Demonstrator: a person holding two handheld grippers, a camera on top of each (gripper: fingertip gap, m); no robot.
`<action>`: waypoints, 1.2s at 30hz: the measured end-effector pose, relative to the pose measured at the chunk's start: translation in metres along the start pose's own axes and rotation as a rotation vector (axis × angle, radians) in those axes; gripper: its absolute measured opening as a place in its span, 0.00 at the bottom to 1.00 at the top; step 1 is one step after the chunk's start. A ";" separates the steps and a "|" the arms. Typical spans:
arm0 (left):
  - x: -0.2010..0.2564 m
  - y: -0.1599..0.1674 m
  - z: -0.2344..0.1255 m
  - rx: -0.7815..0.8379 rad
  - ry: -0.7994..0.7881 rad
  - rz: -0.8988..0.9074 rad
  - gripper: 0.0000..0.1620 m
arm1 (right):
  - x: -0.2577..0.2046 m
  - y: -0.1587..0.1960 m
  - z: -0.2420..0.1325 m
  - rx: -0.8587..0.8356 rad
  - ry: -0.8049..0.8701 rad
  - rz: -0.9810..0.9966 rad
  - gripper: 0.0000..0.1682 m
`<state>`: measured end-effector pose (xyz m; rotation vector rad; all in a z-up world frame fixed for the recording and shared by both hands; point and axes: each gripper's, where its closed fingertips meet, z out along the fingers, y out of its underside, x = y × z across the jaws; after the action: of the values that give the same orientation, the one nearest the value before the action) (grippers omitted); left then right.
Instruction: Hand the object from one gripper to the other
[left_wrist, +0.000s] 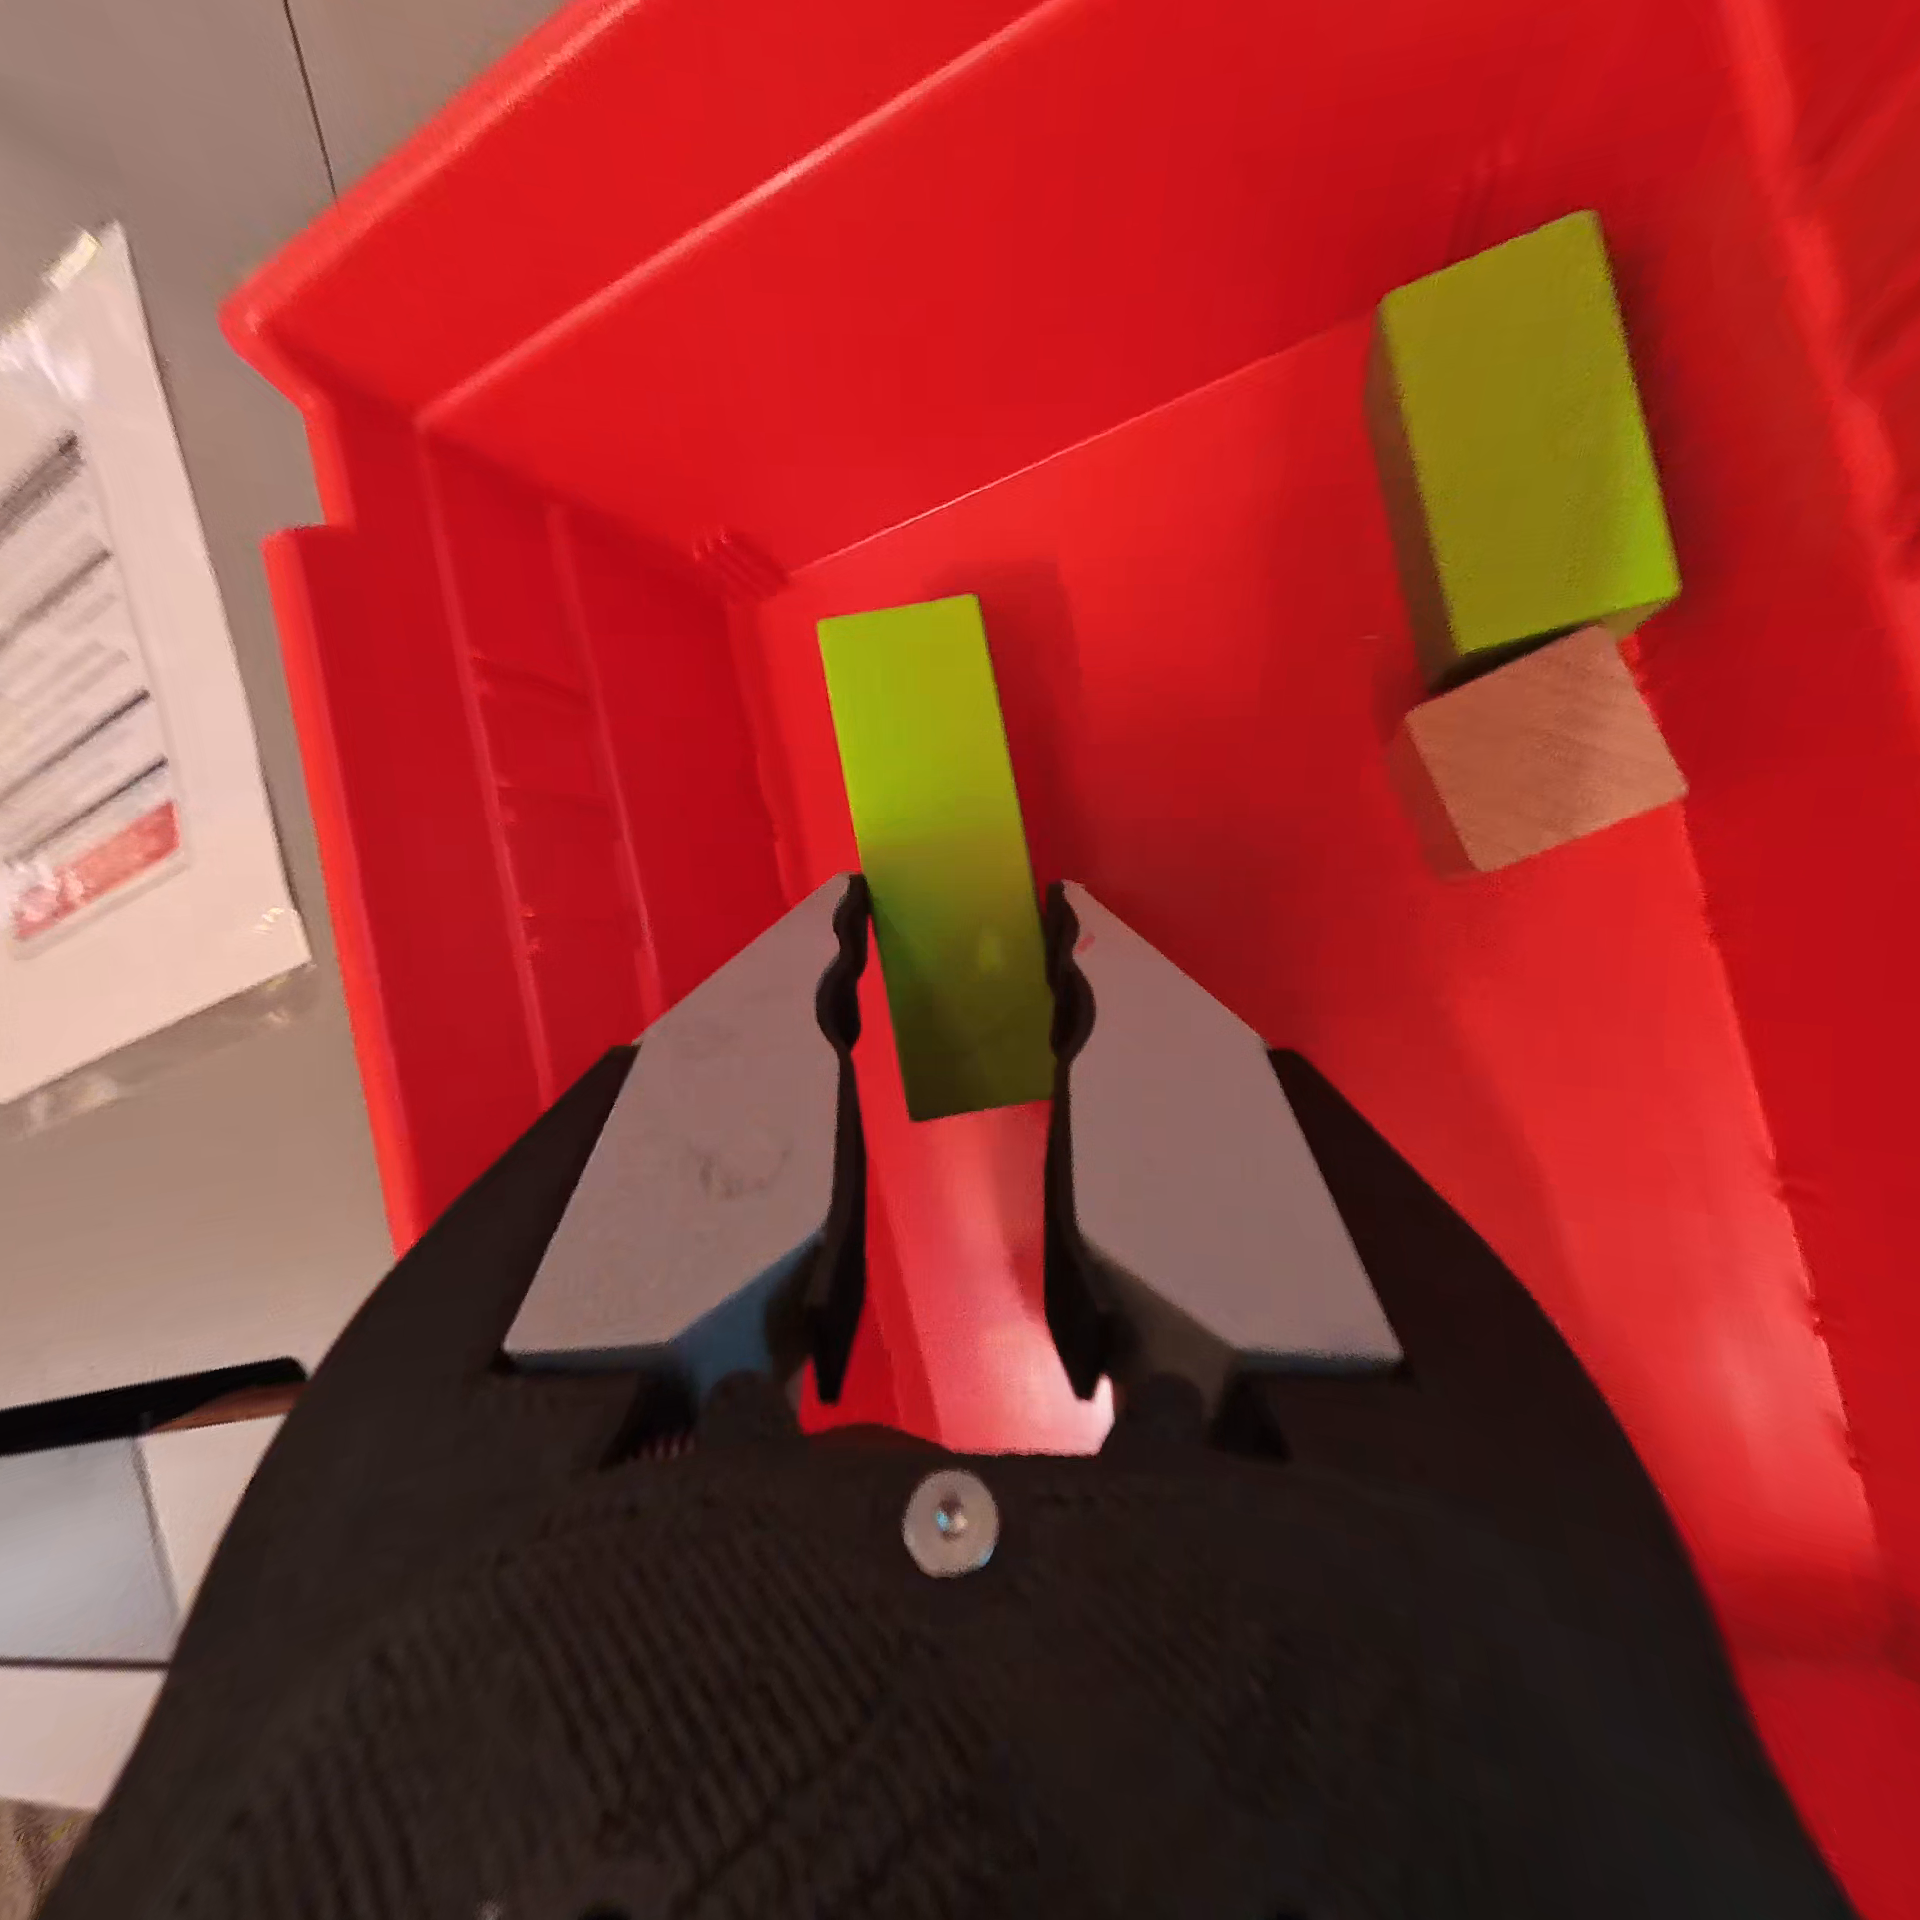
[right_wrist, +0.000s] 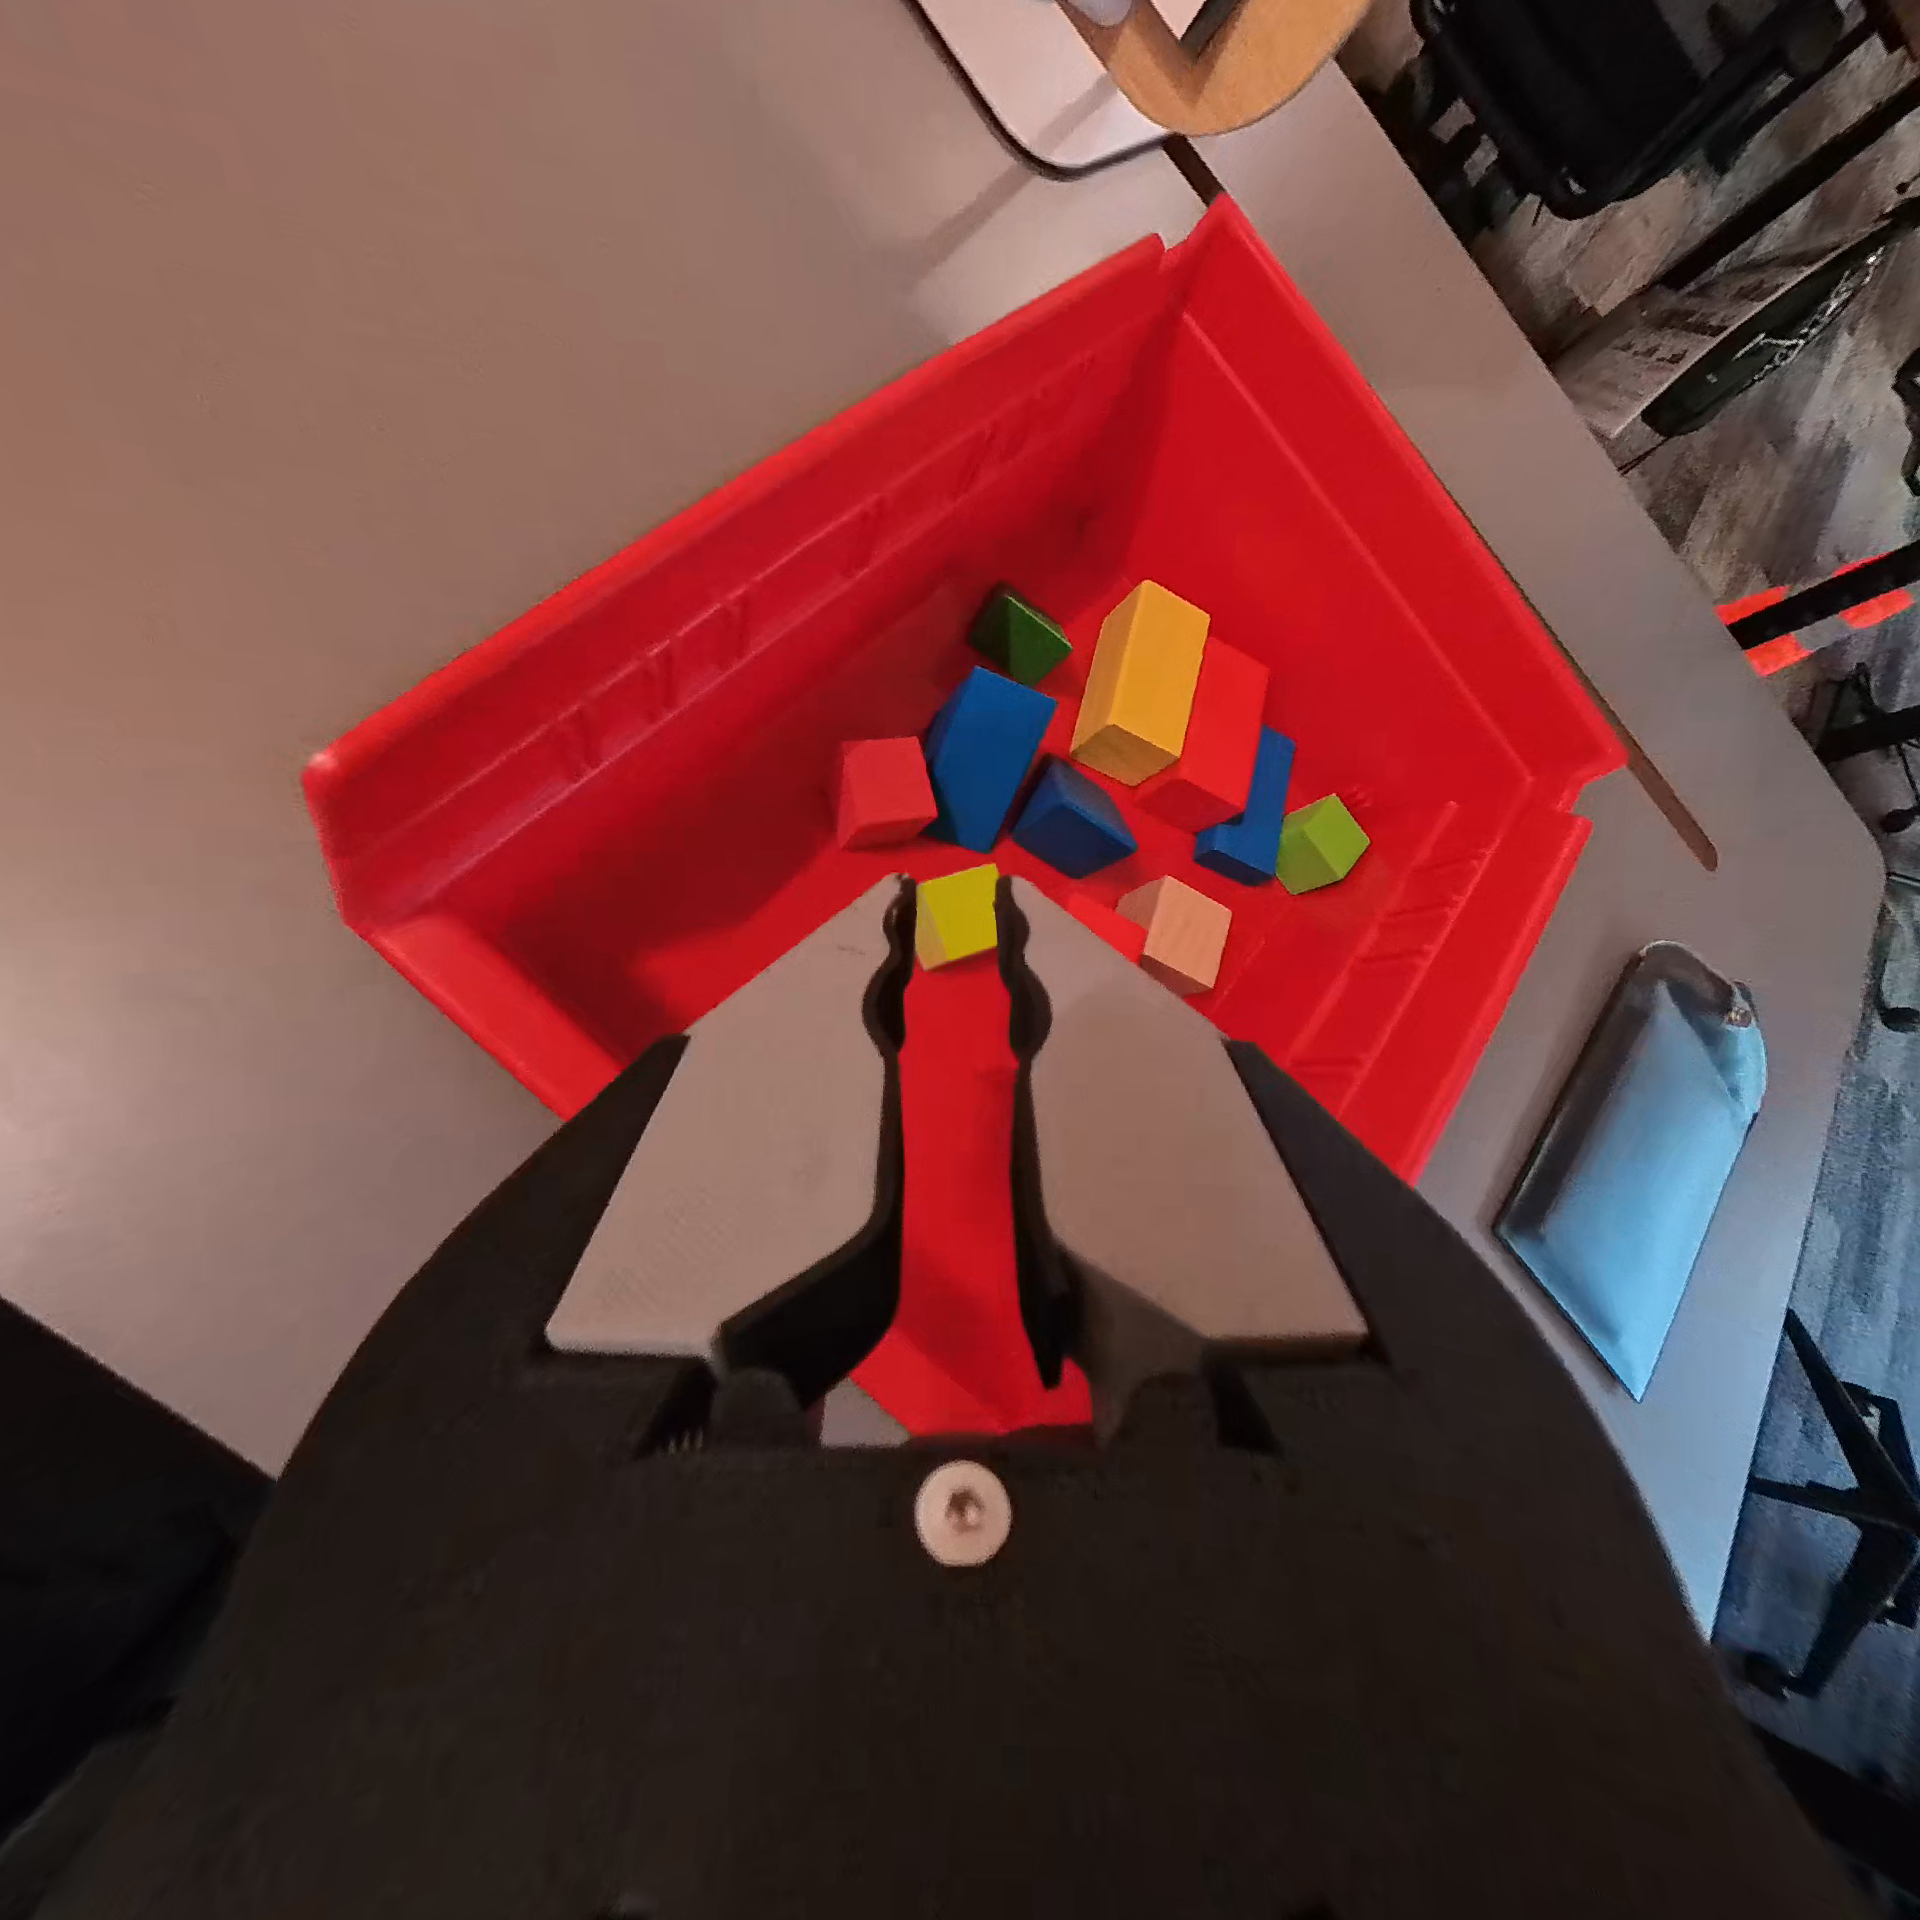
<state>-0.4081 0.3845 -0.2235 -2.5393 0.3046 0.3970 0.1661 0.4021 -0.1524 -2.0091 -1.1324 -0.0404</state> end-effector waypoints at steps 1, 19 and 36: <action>0.000 -0.001 -0.003 0.009 -0.018 0.025 0.20 | -0.003 -0.002 -0.001 0.005 -0.004 -0.008 0.08; -0.006 -0.029 -0.049 0.224 -0.378 0.372 0.20 | -0.034 -0.021 0.001 0.025 -0.044 -0.086 0.07; 0.035 -0.073 -0.124 0.458 -0.358 0.501 0.20 | -0.083 -0.062 -0.012 0.193 -0.292 0.028 0.08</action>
<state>-0.3275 0.3716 -0.1001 -1.8824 0.7945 0.8492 0.0753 0.3528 -0.1375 -1.8968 -1.2364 0.3738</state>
